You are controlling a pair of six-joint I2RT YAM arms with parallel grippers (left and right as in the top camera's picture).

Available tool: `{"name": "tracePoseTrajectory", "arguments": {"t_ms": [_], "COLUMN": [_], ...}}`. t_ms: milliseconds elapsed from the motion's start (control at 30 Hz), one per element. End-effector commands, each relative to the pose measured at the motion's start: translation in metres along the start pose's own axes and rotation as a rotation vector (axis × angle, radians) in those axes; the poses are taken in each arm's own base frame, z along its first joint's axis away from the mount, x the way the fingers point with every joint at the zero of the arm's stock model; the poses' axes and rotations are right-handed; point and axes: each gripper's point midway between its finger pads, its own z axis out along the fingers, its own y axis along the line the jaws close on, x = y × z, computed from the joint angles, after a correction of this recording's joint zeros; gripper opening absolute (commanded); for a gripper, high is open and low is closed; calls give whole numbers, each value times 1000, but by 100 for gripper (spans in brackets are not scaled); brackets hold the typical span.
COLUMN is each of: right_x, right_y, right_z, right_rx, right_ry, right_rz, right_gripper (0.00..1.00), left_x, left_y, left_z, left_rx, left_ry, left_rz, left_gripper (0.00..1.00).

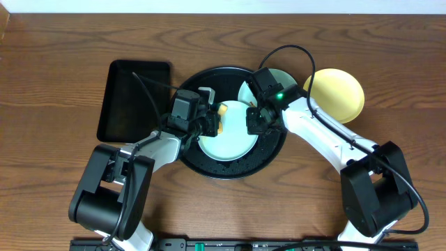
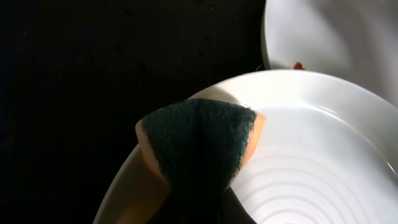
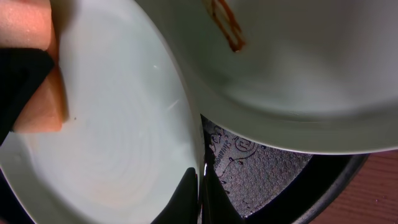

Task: Clean dirty plates on tray and stack at the side

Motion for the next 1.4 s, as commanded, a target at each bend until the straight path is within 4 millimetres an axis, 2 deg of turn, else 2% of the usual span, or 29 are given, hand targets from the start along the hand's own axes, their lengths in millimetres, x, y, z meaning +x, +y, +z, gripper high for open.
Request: {"name": "tracePoseTrajectory", "arguments": {"t_ms": [0, 367, 633, 700, 767, 967, 1033, 1100, 1233, 1367], "right_x": [1, 2, 1, 1, 1, 0, -2, -7, -27, -54], "right_y": [10, 10, 10, 10, 10, 8, 8, 6, 3, 8], "right_z": [-1, -1, -1, -1, -1, -1, -1, -3, -17, -48], "right_rx": [-42, -42, -42, -42, -42, -33, -26, -14, 31, 91], "right_ry": [13, 15, 15, 14, 13, 5, -3, -24, -104, -200], "right_rz": [-3, -4, -3, -3, -3, -3, -4, -5, -47, -149], "right_gripper": [1, 1, 1, 1, 1, 1, 1, 1, 1, 1], "left_x": [9, -14, -15, -26, -46, -119, -140, -156, -169, -166], "left_y": [7, 0, 4, 0, -10, -44, -48, -44, -8, 50], "left_z": [8, 8, 22, 20, 13, -38, -62, -88, -128, -163], "left_rx": [-21, 6, 15, 29, 64, 125, 129, 117, 52, -76], "left_ry": [17, -77, -107, -152, -221, -456, -524, -581, -609, -605], "left_rz": [40, 73, 82, 94, 105, 151, 161, 150, 17, -108], "left_gripper": [8, 8, 8, 8, 8, 8, 8, 8, 8, 8]}}
